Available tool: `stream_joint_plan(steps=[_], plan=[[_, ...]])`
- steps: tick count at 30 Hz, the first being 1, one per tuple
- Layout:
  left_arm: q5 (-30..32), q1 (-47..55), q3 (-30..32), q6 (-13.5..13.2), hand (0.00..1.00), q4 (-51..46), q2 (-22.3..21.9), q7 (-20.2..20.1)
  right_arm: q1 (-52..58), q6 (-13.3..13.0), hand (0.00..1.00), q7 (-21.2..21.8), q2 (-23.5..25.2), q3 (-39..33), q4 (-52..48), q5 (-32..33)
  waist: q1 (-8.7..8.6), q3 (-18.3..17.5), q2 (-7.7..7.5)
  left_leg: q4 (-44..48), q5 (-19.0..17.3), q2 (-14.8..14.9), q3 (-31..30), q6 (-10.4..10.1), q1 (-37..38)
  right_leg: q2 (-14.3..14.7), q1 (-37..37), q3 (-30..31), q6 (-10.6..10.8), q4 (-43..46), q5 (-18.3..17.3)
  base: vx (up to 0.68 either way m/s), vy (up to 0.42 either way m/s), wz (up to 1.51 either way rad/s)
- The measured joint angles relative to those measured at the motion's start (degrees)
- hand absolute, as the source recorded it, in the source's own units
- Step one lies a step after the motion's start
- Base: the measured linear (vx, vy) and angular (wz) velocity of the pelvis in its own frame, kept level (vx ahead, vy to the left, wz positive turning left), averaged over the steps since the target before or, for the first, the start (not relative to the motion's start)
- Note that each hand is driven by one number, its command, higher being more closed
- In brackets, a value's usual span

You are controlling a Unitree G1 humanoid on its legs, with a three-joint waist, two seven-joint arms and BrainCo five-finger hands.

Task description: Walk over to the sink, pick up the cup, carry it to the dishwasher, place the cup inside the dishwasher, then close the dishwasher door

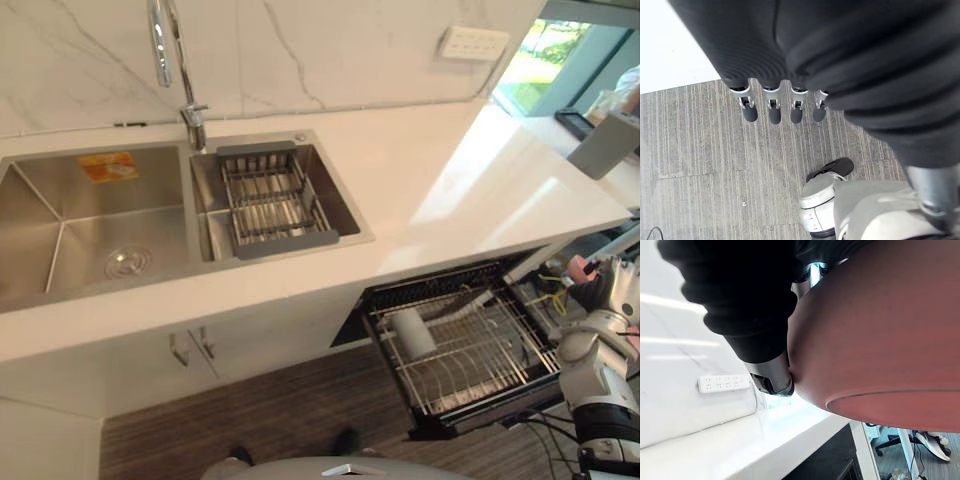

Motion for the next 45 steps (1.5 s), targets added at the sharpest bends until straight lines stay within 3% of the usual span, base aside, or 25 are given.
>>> stream_joint_plan(steps=[5, 9, 12, 18, 22, 29, 34, 35, 38, 43, 45], plan=[[-2.02, -3.40, 0.42, -0.56, 0.00, -1.33, 1.01, 0.02, -3.37, 1.48, 1.00, -0.43, 3.06, 0.92, 0.09, -0.04, 0.69, 5.11, 0.21, 0.32, 0.45, -0.94, -0.10, 0.98, -1.17, -0.72, -1.89, 0.21, -0.47, 0.67, 1.61, 0.07, 0.015, -0.01], [-2.62, -4.47, 0.63, -1.14, 0.00, -2.17, 1.29, 0.01, -4.81, 3.21, 1.00, -0.47, 3.12, 2.85, 0.10, -0.03, 1.44, 6.95, 0.25, 0.37, 0.11, -1.04, -0.35, 1.59, -2.54, -0.93, -3.13, 0.01, -0.53, 0.93, 1.74, 0.04, -0.023, 0.04], [-4.79, -6.96, 2.02, -1.22, 0.00, -2.12, 1.87, 0.22, -8.84, 3.76, 1.00, -0.64, 2.98, 4.65, 1.49, 0.14, 1.80, 10.19, -0.03, 6.66, -2.71, 0.34, -0.54, 2.14, -5.90, -1.56, -4.07, -0.23, -0.70, 1.42, 1.91, 0.04, -0.041, 0.05], [-7.86, -11.42, 1.97, -1.96, 0.00, -2.17, 2.91, 0.25, -17.48, 5.02, 1.00, -2.79, 2.59, 7.65, 9.27, 5.90, 2.26, 15.21, 1.19, 13.06, -4.88, 1.88, -1.82, 2.86, -10.80, -2.07, -6.05, -0.90, -1.54, 2.24, 2.91, 0.00, 0.012, 0.10], [-9.56, -14.17, 0.15, -2.44, 0.00, -2.14, 2.88, 0.19, -23.11, 6.37, 1.00, -2.89, -0.44, 9.92, 15.03, 11.52, 2.94, 18.00, 3.44, 16.29, -5.83, 2.37, -1.90, 3.65, -14.75, -2.44, -8.62, -1.25, -2.04, 2.06, 4.12, -0.04, 0.060, 0.03], [-11.59, -17.33, -3.32, -3.30, 0.00, -1.05, 2.40, -0.19, -30.30, 9.63, 1.00, -2.90, -3.36, 12.20, 23.83, 15.65, 3.24, 20.61, 7.26, 18.80, -5.83, 2.97, -2.05, 4.49, -19.85, -2.57, -12.18, -1.75, -2.38, 1.67, 4.70, -0.03, 0.057, 0.02], [-14.43, -18.90, -4.74, -3.87, 0.00, -0.12, 2.21, -0.10, -33.45, 12.44, 1.00, -2.86, -6.75, 13.61, 27.19, 18.50, 3.11, 21.73, 8.94, 18.75, -4.97, 2.82, -2.01, 4.85, -21.73, -2.65, -14.10, -1.76, -2.85, 1.34, 5.15, -0.01, 0.050, 0.00], [-14.54, -19.09, -4.79, -3.87, 0.00, 0.05, 2.18, -0.10, -33.87, 12.75, 0.00, -2.85, -7.02, 13.61, 27.72, 19.21, 3.16, 21.77, 9.08, 18.76, -4.89, 2.82, -2.03, 4.83, -21.94, -2.63, -14.30, -1.76, -2.87, 1.26, 5.18, 0.01, 0.048, 0.01], [-16.58, -19.39, -4.86, -3.88, 0.00, 0.07, 2.08, 0.04, -35.46, 13.50, 0.00, -2.87, -8.12, 13.54, 30.16, 23.71, 3.22, 22.06, 9.67, 18.62, -4.43, 2.79, -2.02, 4.91, -23.11, -2.56, -15.57, -1.62, -3.08, 1.11, 5.40, 0.01, 0.041, -0.01], [-22.16, -20.41, -4.88, -3.64, 0.00, 0.05, 0.53, 1.63, -37.39, 14.37, 0.00, -4.26, -8.88, 8.51, 34.09, 30.09, 3.24, 23.21, 11.92, 17.99, -3.88, 2.27, -2.06, 5.16, -23.46, -2.79, -16.25, -1.12, -3.13, 1.07, 5.64, 0.02, 0.044, 0.00], [-23.04, -20.41, -4.88, -3.53, 0.00, 0.04, 0.38, 2.35, -37.35, 13.90, 0.00, -4.59, -8.71, 6.72, 34.51, 32.50, 3.20, 23.20, 11.94, 17.53, -3.56, 1.94, -1.99, 5.12, -23.68, -2.95, -16.84, -0.75, -3.13, 1.11, 5.65, 0.03, 0.042, -0.03]])
